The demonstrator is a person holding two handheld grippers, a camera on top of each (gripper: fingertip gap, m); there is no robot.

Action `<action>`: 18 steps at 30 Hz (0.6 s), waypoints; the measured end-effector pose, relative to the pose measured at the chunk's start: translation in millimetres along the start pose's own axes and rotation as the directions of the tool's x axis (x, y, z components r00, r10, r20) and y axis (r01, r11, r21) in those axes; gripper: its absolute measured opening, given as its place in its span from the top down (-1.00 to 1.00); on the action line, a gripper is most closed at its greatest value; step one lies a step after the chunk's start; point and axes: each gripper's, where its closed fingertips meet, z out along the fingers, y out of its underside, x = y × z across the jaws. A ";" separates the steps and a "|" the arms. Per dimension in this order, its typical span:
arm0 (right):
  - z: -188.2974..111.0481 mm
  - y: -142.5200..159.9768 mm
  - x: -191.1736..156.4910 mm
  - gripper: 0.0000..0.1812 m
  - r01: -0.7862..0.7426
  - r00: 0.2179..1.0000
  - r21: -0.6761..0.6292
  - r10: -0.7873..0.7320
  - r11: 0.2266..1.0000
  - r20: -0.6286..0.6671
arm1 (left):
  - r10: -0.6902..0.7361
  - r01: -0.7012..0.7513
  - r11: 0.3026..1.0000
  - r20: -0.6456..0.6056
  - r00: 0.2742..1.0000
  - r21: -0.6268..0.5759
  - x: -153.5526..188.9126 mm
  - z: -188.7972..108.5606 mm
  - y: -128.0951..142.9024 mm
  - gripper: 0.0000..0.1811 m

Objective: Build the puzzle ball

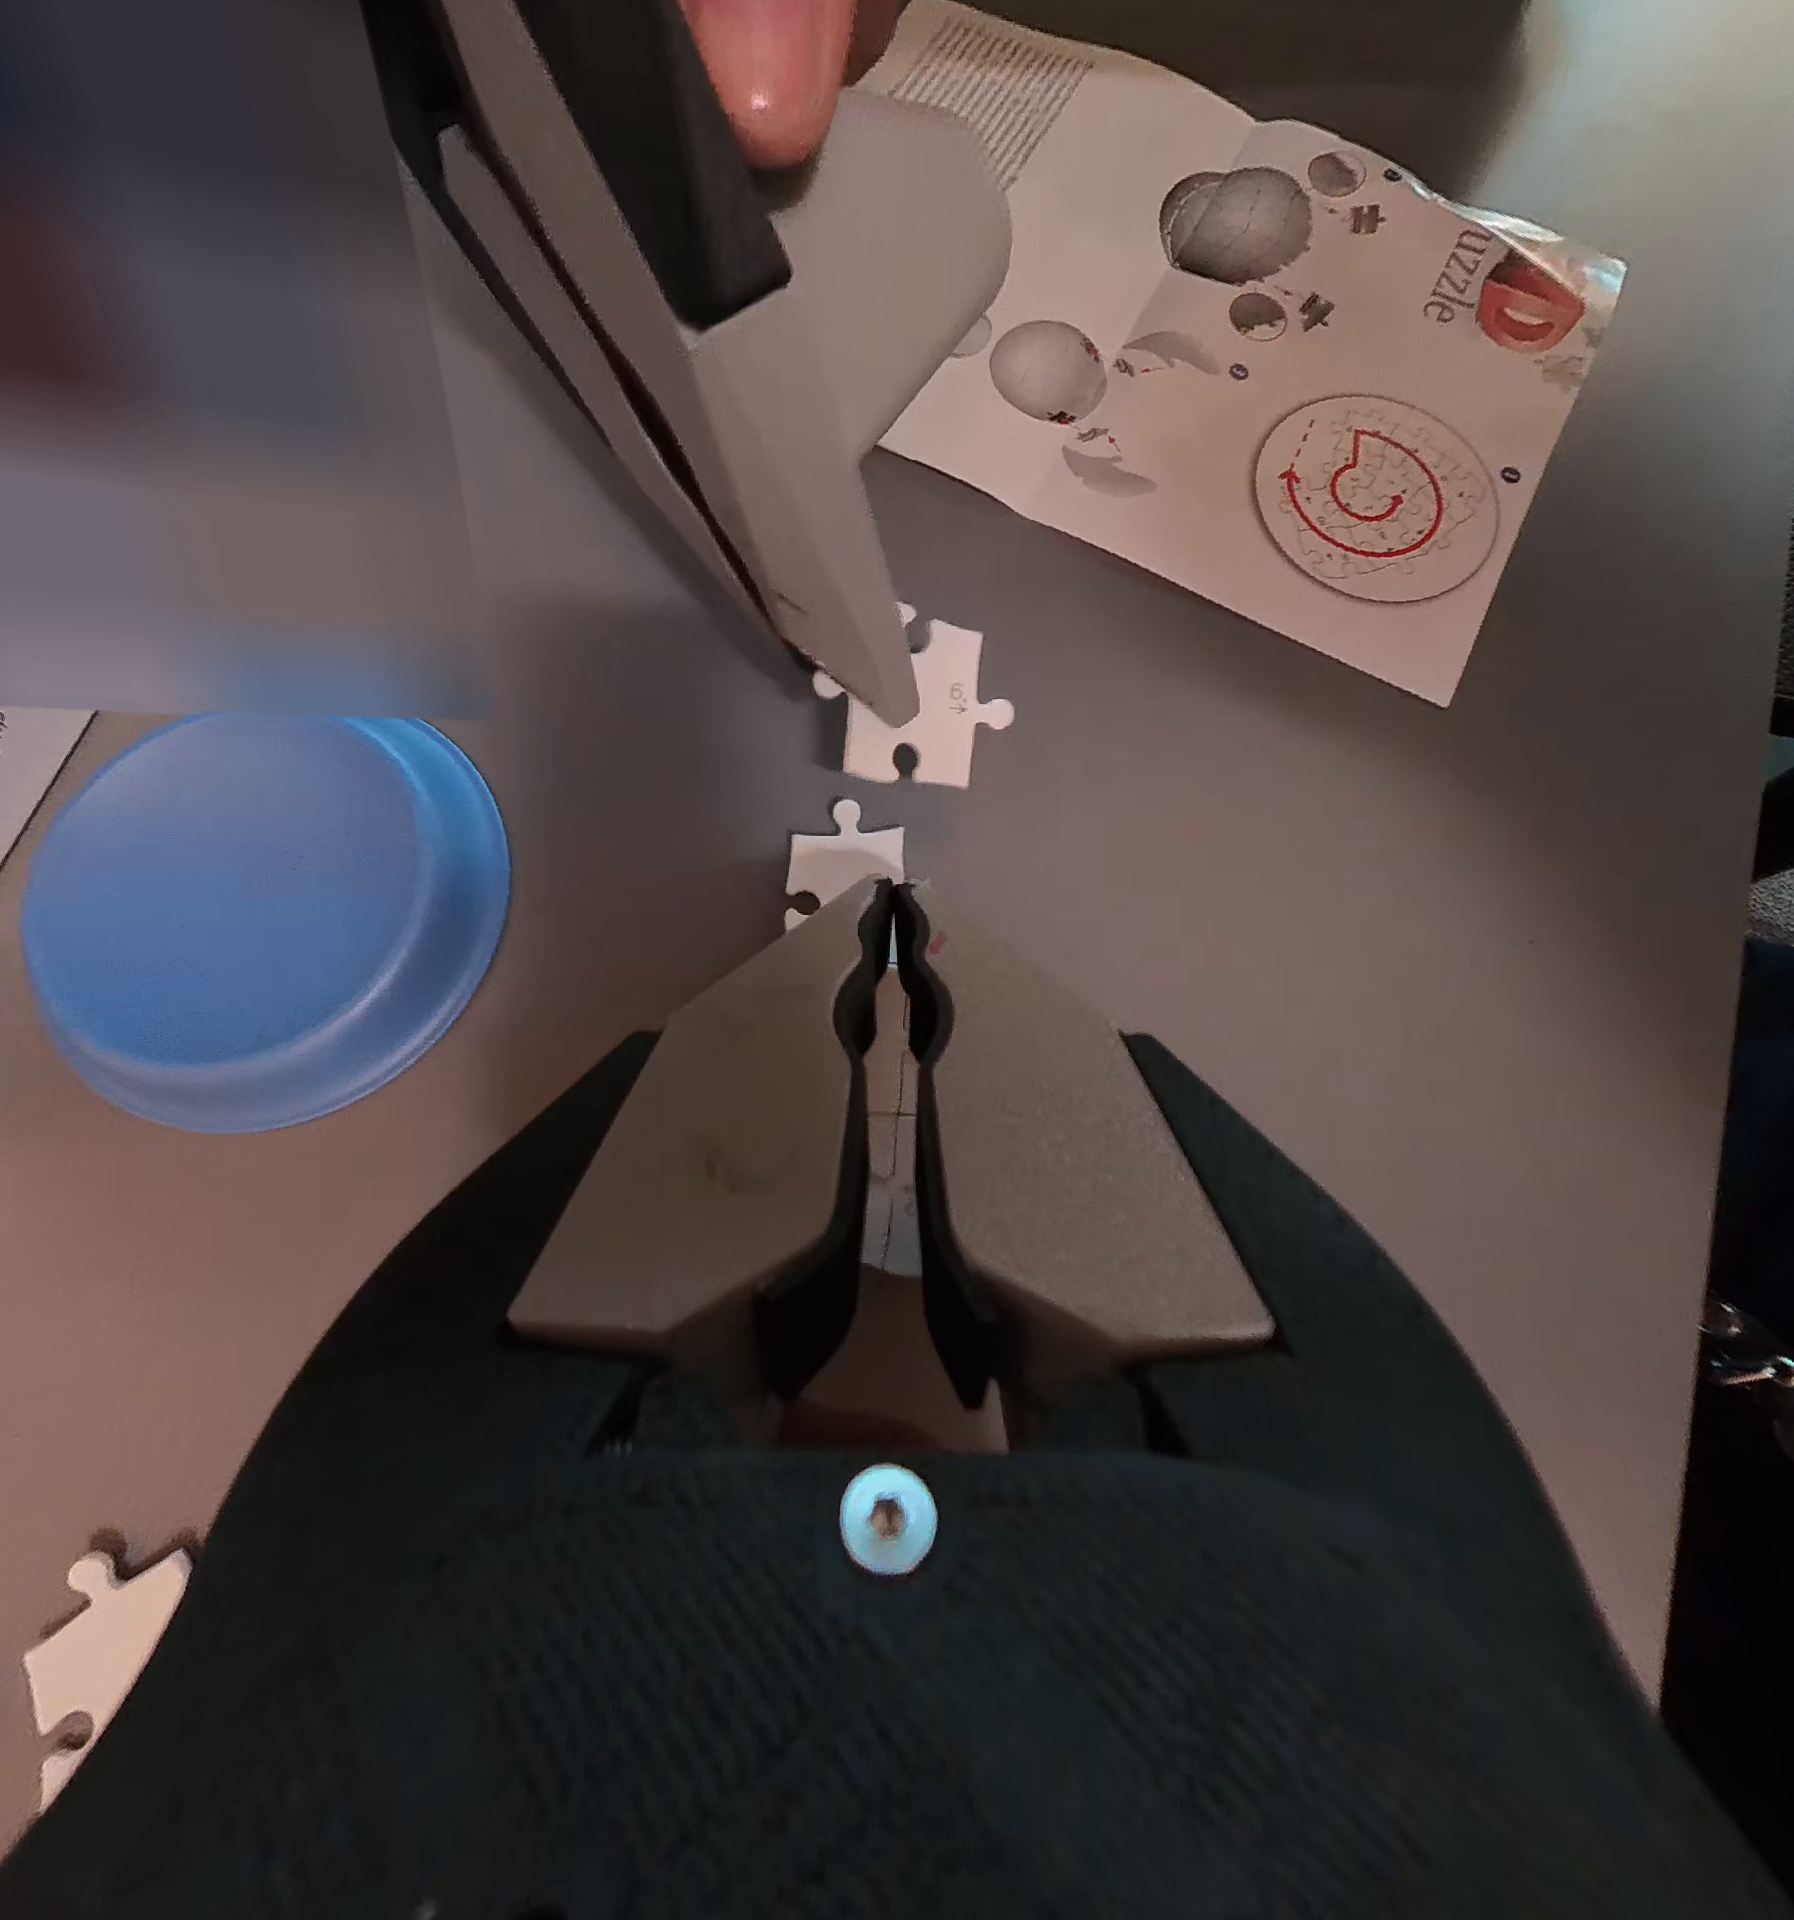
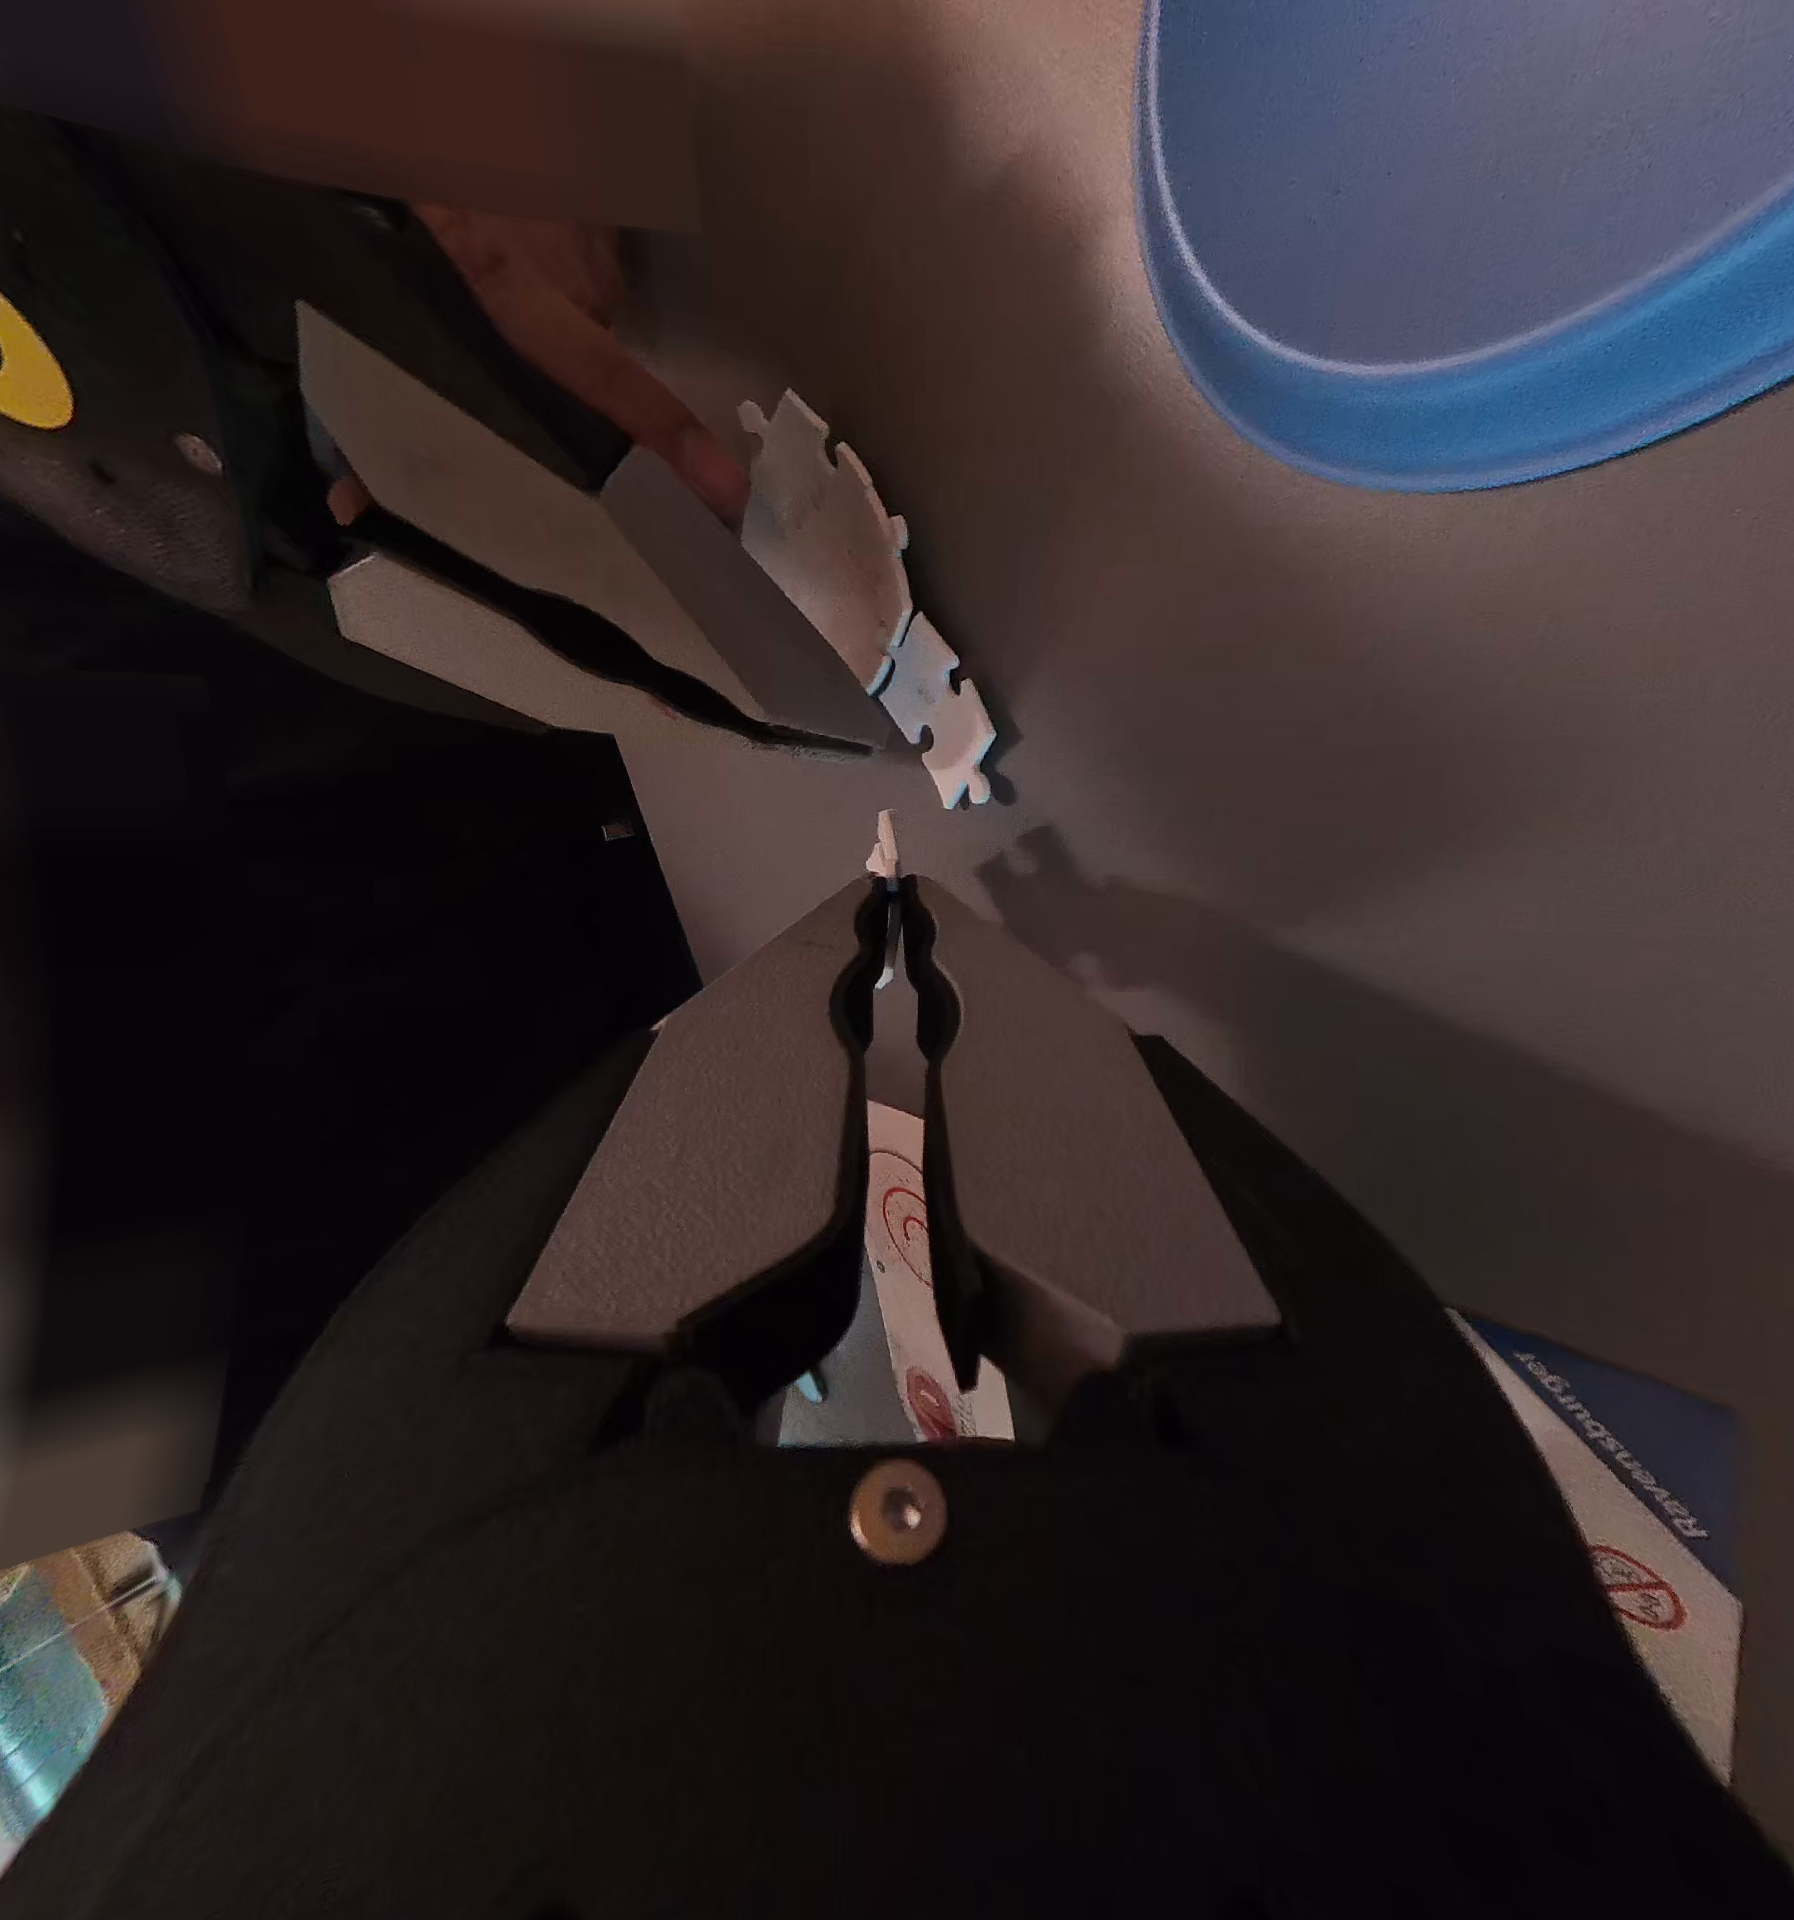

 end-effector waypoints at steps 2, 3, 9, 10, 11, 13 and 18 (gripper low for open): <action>-1.8 -1.0 -1.3 1.00 0.010 1.000 0.038 -0.010 0.999 0.002 | -0.006 0.006 1.000 0.003 1.000 0.007 -1.6 -1.6 -0.9 1.00; -2.9 -2.1 -1.8 1.00 0.014 1.000 0.064 -0.014 0.998 0.003 | -0.009 0.009 1.000 0.005 1.000 0.011 -2.3 -2.5 -1.6 1.00; -11.9 -12.9 -13.3 1.00 0.047 0.998 0.300 -0.060 0.953 0.034 | -0.025 0.024 0.999 0.017 1.000 0.033 -7.1 -7.2 -4.5 1.00; -13.4 -14.1 -15.2 1.00 0.052 0.997 0.340 -0.068 0.939 0.034 | -0.027 0.027 0.999 0.020 0.999 0.035 -8.0 -7.7 -4.8 1.00; -14.8 -15.4 -15.5 1.00 0.056 0.997 0.380 -0.071 0.923 0.024 | -0.031 0.030 0.999 0.022 0.999 0.037 -8.9 -8.1 -5.0 1.00; -18.1 -18.2 -12.9 1.00 0.064 0.998 0.461 -0.067 0.885 -0.009 | -0.039 0.038 0.998 0.028 0.999 0.043 -11.1 -9.1 -5.6 1.00; -21.8 -19.8 2.9 1.00 0.076 0.994 0.605 -0.013 0.793 -0.109 | -0.073 0.069 0.996 0.058 0.996 0.063 -20.9 -12.1 -6.9 1.00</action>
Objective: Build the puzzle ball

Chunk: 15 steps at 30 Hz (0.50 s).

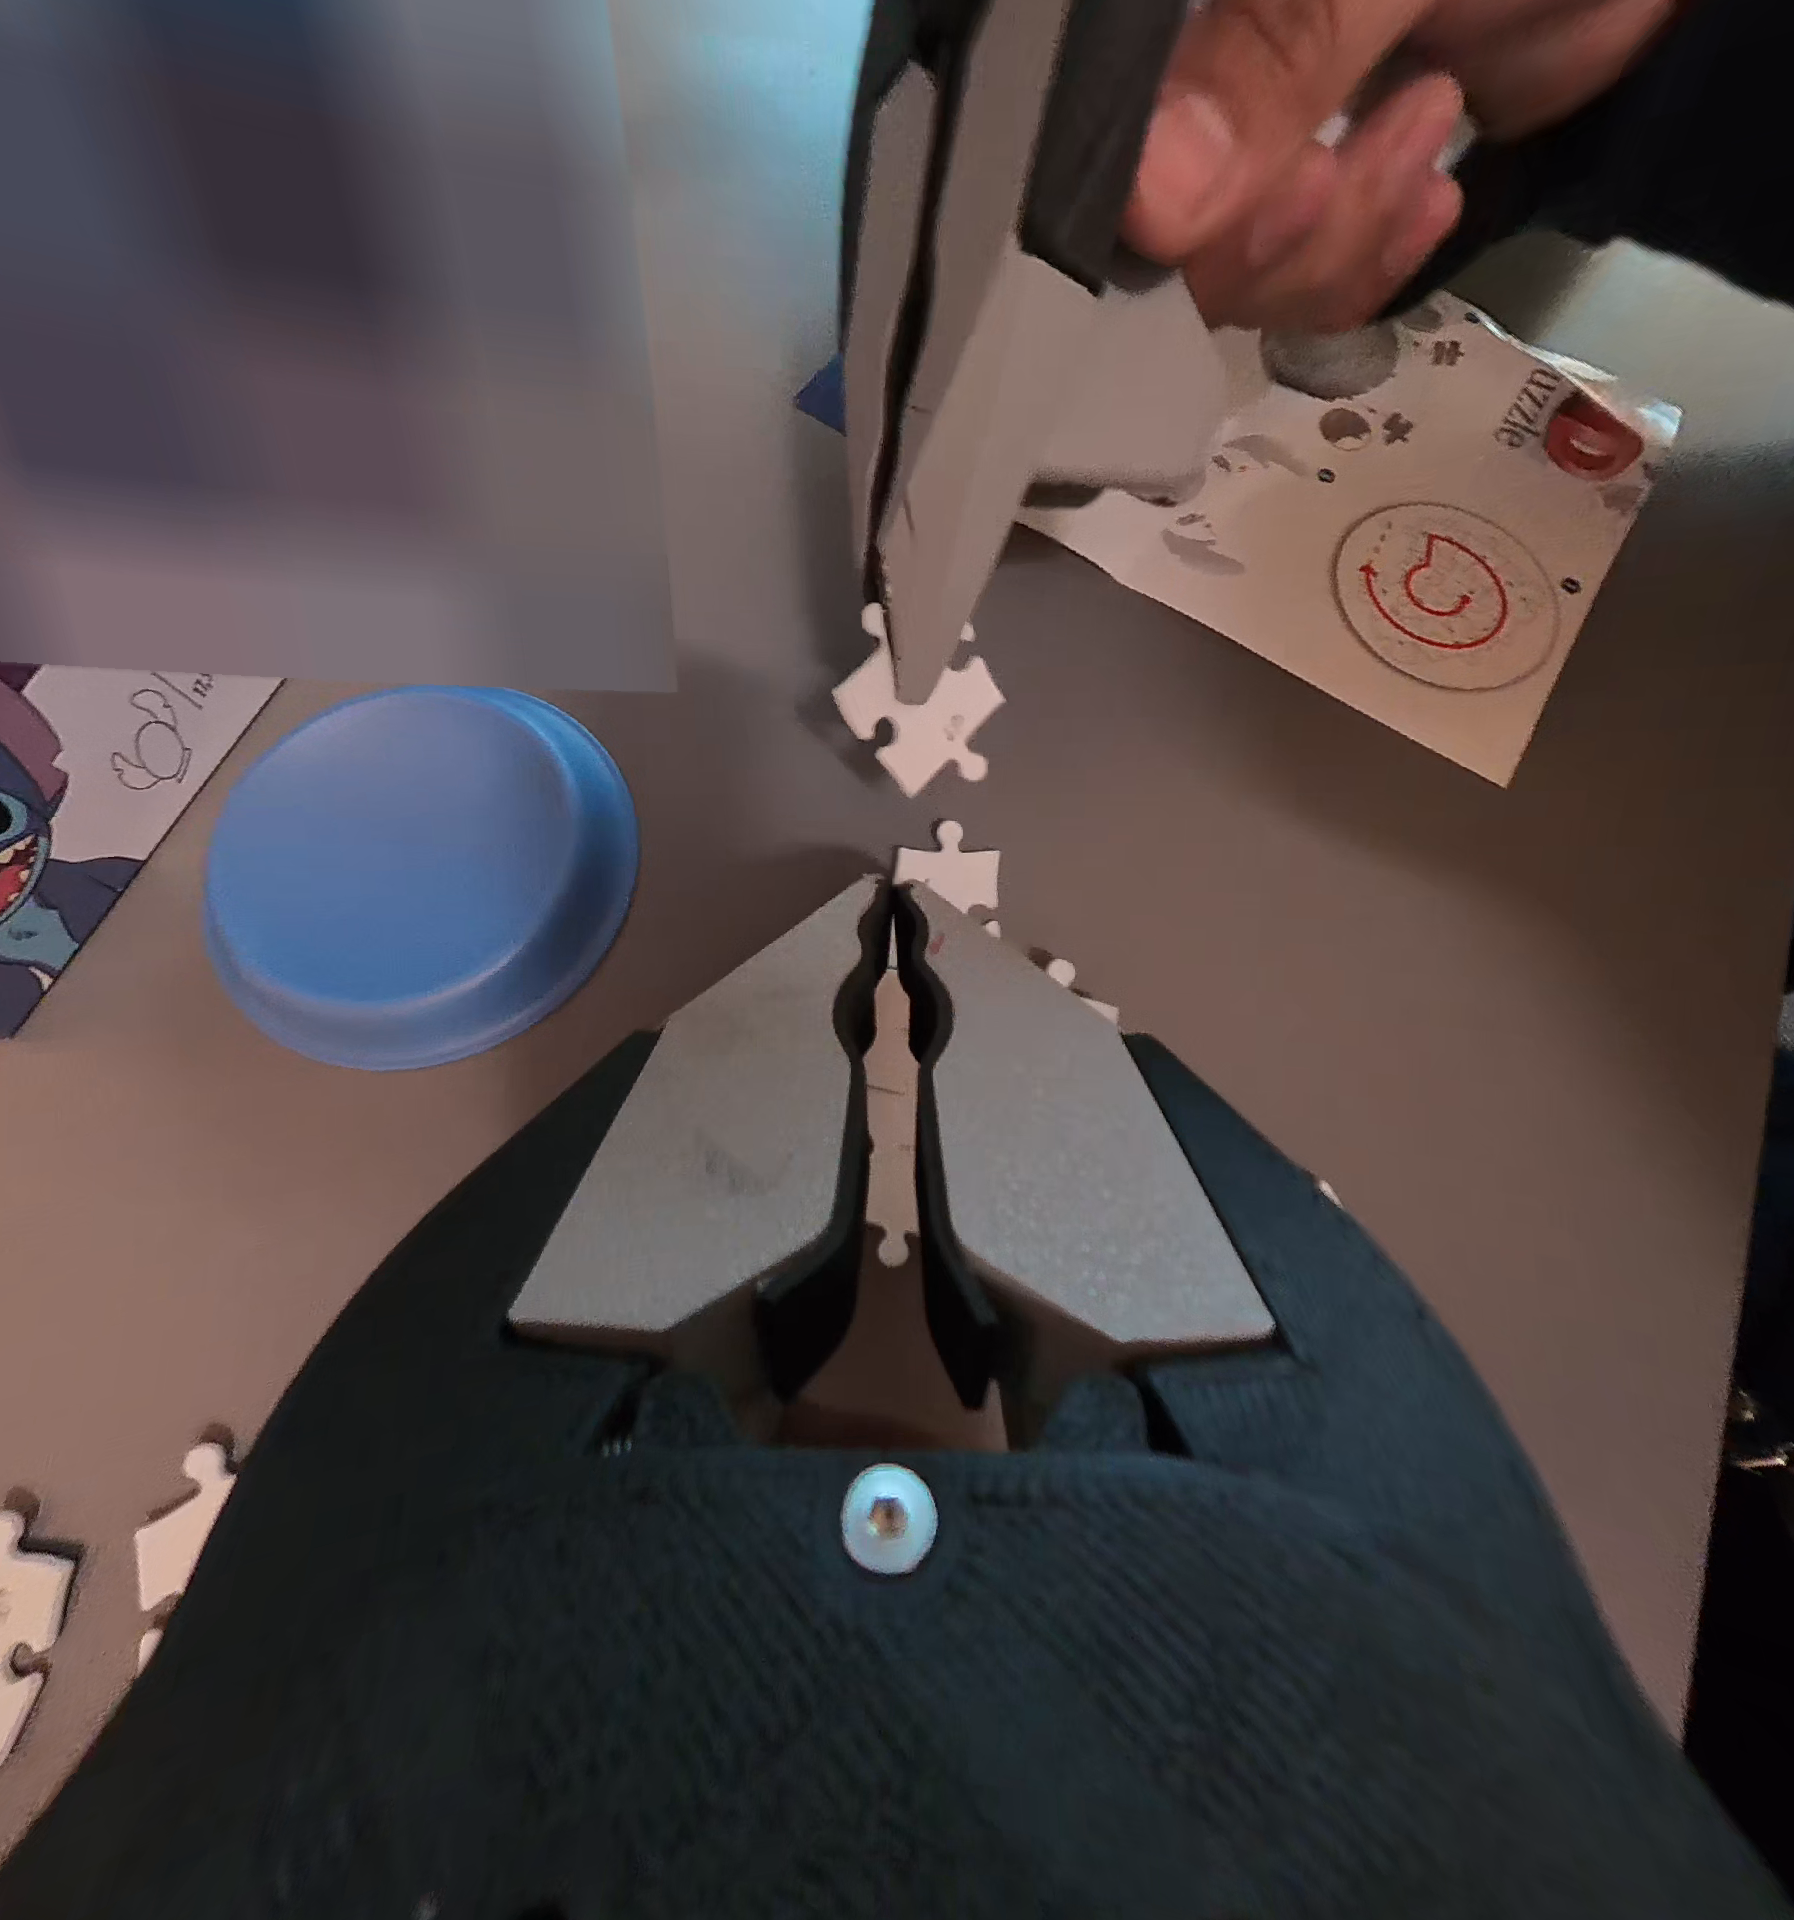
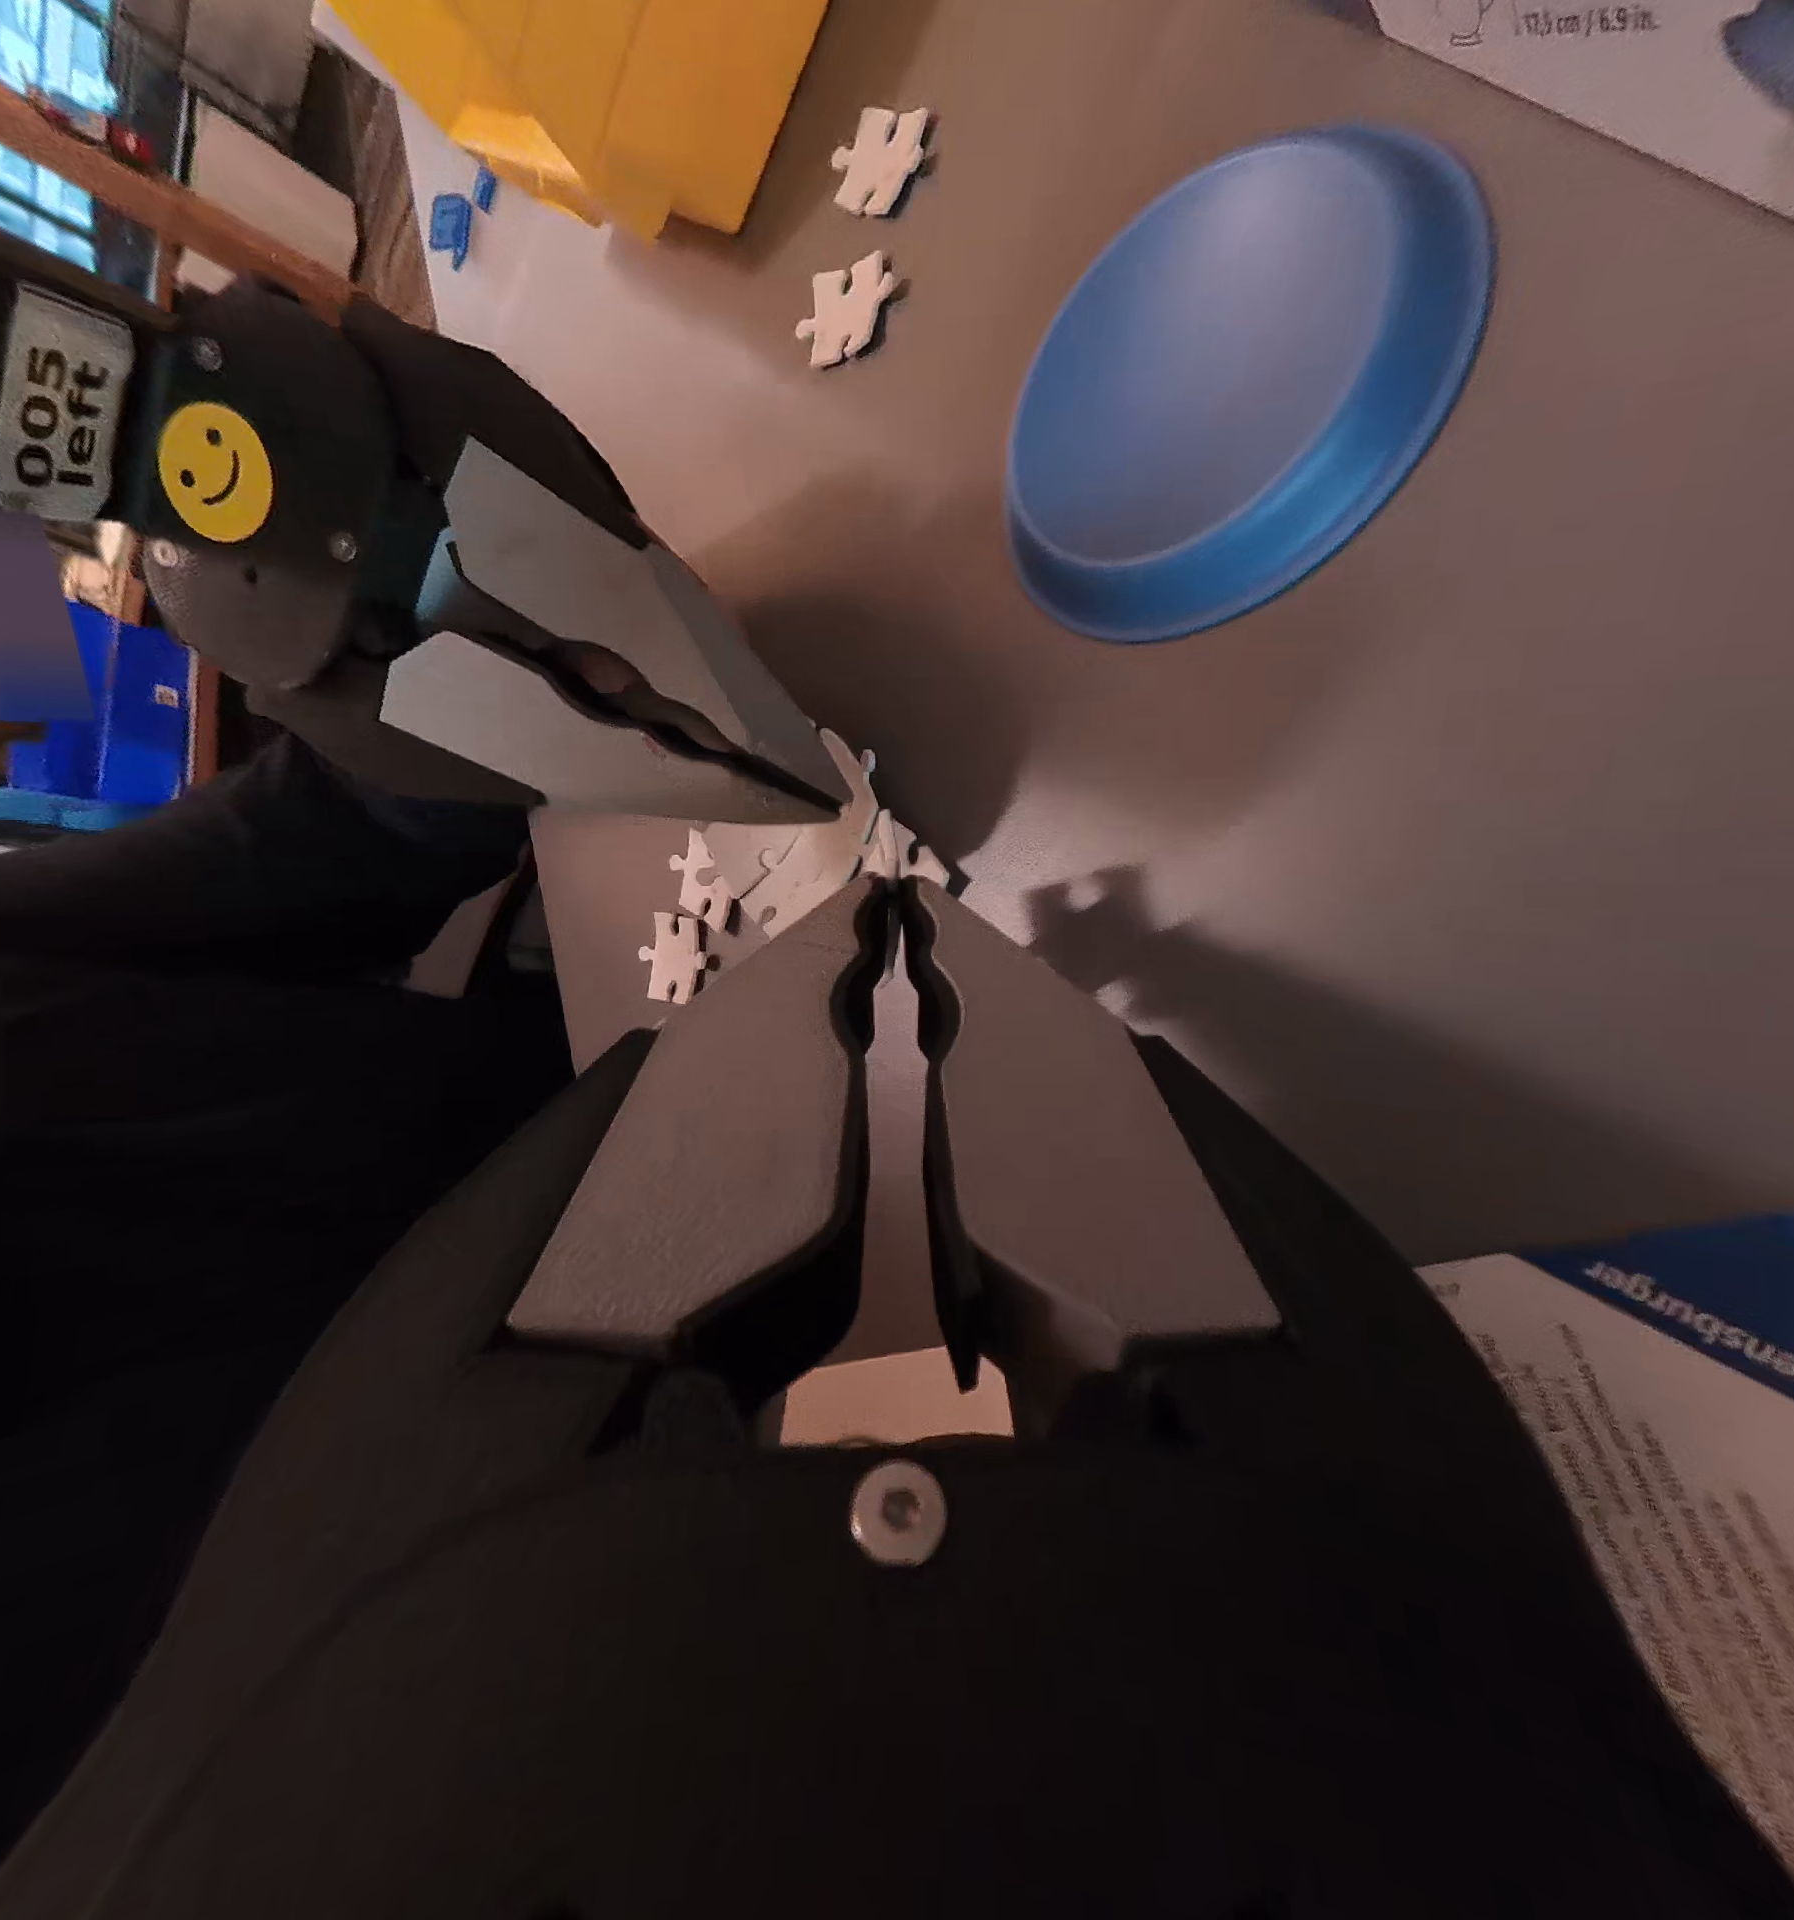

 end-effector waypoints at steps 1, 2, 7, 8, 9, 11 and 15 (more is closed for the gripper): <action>0.0 0.5 0.0 1.00 -0.002 1.000 0.026 0.002 1.000 -0.001 | -0.006 0.006 1.000 0.006 1.000 0.003 -1.8 -0.1 -0.1 1.00; -0.6 -0.9 0.7 1.00 -0.006 1.000 0.062 0.007 0.998 -0.004 | -0.010 0.010 1.000 0.011 1.000 0.002 -3.3 0.1 0.3 1.00; -5.3 -6.2 3.6 1.00 -0.031 0.999 0.198 0.029 0.980 0.014 | -0.011 0.011 1.000 0.027 1.000 -0.006 -6.0 2.5 2.2 1.00; -5.6 -6.7 4.1 1.00 -0.031 0.999 0.216 0.027 0.976 0.022 | -0.009 0.010 1.000 0.030 0.999 -0.007 -6.3 3.0 2.6 1.00; -6.0 -7.6 4.0 1.00 -0.028 0.999 0.235 0.021 0.972 0.034 | -0.009 0.009 1.000 0.034 0.999 -0.009 -6.8 3.6 3.0 1.00; -7.1 -8.1 3.2 1.00 -0.028 0.998 0.258 0.015 0.966 0.054 | -0.012 0.012 1.000 0.042 0.999 -0.009 -8.5 4.5 3.5 1.00; -15.8 -5.8 0.2 1.00 0.016 0.999 0.263 -0.029 0.965 0.042 | -0.017 0.016 1.000 0.074 0.997 0.015 -13.5 2.9 -0.2 1.00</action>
